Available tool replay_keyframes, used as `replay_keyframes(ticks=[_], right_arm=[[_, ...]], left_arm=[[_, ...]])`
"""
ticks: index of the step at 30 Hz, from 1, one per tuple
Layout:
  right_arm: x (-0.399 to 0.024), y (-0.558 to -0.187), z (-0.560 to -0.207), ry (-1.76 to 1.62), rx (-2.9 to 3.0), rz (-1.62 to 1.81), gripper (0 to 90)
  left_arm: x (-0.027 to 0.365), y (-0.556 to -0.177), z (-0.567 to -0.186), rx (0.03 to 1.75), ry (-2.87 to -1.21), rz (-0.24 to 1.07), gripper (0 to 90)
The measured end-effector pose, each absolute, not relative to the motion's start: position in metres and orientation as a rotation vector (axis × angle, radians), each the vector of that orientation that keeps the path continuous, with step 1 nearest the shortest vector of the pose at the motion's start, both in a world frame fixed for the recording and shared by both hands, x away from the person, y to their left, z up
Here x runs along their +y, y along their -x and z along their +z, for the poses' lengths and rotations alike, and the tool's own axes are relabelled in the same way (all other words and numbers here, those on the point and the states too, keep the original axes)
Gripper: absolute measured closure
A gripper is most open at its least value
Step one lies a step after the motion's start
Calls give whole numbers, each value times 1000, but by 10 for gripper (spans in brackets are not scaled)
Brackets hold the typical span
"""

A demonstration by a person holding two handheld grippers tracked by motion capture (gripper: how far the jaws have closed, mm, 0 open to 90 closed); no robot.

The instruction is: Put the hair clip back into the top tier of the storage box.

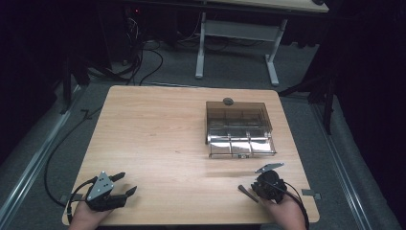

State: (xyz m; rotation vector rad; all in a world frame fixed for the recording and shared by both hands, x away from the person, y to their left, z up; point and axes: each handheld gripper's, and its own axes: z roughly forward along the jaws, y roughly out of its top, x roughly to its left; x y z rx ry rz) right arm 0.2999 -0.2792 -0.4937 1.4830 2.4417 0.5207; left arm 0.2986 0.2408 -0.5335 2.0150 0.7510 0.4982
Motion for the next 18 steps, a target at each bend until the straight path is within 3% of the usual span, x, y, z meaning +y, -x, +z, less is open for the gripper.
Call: replay_keyframes(ticks=[18], right_arm=[[-272,-318,-487,-1464,2624,332,777]], left_arm=[[241,-299,-533,746,-2018,486,318]])
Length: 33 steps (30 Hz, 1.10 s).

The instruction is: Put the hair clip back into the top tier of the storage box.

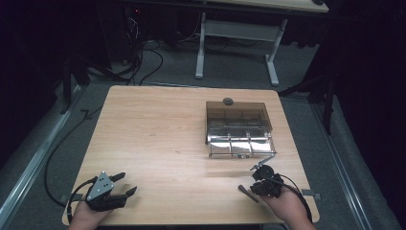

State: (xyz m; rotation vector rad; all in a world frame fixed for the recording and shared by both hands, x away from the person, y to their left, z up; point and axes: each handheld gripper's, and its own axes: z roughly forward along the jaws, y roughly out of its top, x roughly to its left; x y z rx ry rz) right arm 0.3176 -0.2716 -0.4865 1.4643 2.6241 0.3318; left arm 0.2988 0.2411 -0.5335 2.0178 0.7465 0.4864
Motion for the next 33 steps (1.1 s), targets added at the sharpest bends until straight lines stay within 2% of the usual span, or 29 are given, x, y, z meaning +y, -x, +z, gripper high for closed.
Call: replay_keyframes(ticks=[10,26,33], right_arm=[[-272,-323,-485,-1461,2701,246,761],[-265,-326,-477,-1456,2794,144,665],[-256,-327,-478,-1406,2821,160,655]], left_arm=[[241,-299,-534,744,-2020,486,318],[241,-299,-534,742,-2025,477,318],[241,-299,-534,740,-2025,478,318]])
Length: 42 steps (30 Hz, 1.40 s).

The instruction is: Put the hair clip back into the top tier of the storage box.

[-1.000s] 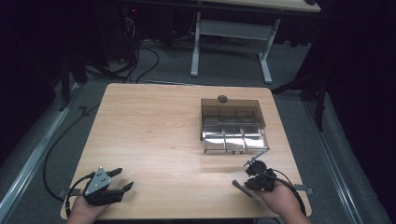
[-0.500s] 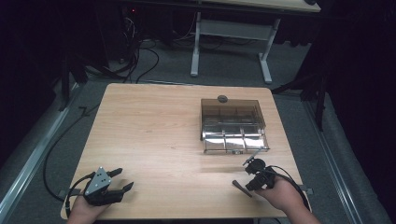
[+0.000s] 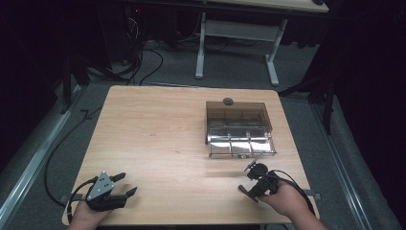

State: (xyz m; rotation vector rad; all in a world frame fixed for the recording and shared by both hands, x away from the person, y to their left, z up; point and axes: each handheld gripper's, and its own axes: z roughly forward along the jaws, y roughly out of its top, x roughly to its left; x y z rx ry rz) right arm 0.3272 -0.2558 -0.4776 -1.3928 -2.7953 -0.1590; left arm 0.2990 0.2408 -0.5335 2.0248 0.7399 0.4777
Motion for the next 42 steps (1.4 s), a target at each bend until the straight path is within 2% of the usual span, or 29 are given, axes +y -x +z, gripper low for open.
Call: replay_keyframes(ticks=[11,16,33,42], right_arm=[[-239,-333,-481,1325,-2841,-151,707],[-234,-335,-483,1294,-2860,-124,787],[-231,-337,-486,1290,-2852,-91,796],[-232,-340,-476,1305,-2849,-113,810]], left_arm=[[241,-299,-533,740,-2022,477,318],[241,-299,-533,739,-2022,476,318],[241,-299,-533,737,-2022,475,318],[241,-299,-533,738,-2021,475,318]])
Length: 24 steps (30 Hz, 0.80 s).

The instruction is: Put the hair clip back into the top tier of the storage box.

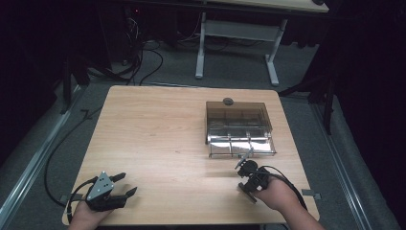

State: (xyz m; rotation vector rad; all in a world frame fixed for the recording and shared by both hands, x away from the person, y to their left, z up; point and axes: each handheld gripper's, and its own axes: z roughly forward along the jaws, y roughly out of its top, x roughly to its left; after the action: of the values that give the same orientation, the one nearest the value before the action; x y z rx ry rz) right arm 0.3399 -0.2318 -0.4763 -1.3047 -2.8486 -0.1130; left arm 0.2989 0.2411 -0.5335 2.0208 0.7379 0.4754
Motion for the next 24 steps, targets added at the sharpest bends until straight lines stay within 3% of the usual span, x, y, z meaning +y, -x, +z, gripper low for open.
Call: replay_keyframes(ticks=[24], right_arm=[[-244,-349,-440,1337,-2828,-151,808]], left_arm=[[241,-299,-533,737,-2022,479,318]])
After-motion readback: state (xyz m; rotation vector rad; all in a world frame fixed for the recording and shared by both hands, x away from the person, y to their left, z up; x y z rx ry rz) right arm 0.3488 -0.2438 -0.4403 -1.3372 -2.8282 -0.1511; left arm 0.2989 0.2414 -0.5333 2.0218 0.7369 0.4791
